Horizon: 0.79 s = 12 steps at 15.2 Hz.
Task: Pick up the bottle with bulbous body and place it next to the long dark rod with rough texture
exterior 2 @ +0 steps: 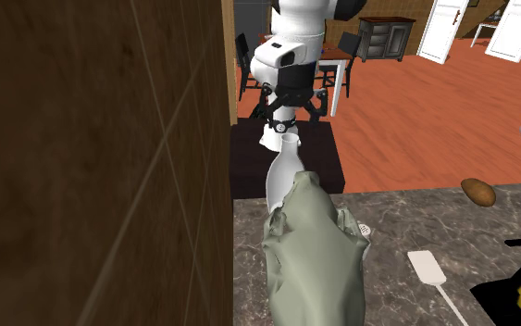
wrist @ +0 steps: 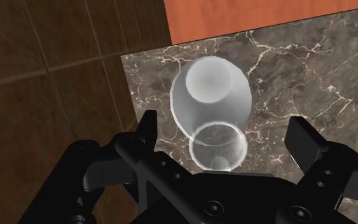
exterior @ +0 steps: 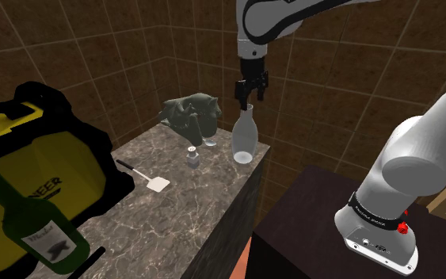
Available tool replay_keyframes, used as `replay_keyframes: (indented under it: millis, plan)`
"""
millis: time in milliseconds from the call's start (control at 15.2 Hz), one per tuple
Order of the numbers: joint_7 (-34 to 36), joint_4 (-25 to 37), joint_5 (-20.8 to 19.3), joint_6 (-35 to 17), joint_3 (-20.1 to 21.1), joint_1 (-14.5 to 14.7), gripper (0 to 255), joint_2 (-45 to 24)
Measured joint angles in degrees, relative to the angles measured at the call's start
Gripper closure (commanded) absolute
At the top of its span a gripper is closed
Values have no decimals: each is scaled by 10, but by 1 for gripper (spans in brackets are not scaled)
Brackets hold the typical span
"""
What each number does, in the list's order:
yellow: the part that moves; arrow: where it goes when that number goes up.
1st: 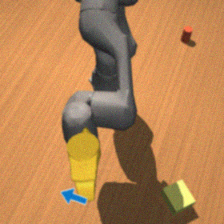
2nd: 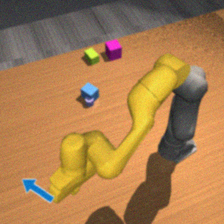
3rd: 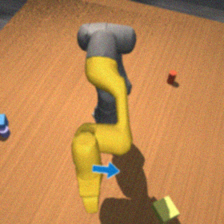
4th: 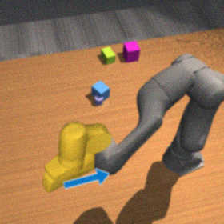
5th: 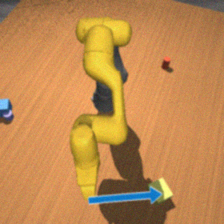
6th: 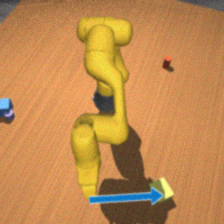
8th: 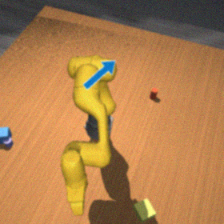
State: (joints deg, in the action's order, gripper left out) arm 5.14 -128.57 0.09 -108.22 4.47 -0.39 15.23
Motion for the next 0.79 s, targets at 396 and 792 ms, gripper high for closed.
replay_keyframes:
  millis: [396, 792]
  plan:
    - [2, -23, -5, -49, 2, 0, 0, -23]
    - [2, -36, -5, -69, 2, 0, 0, -30]
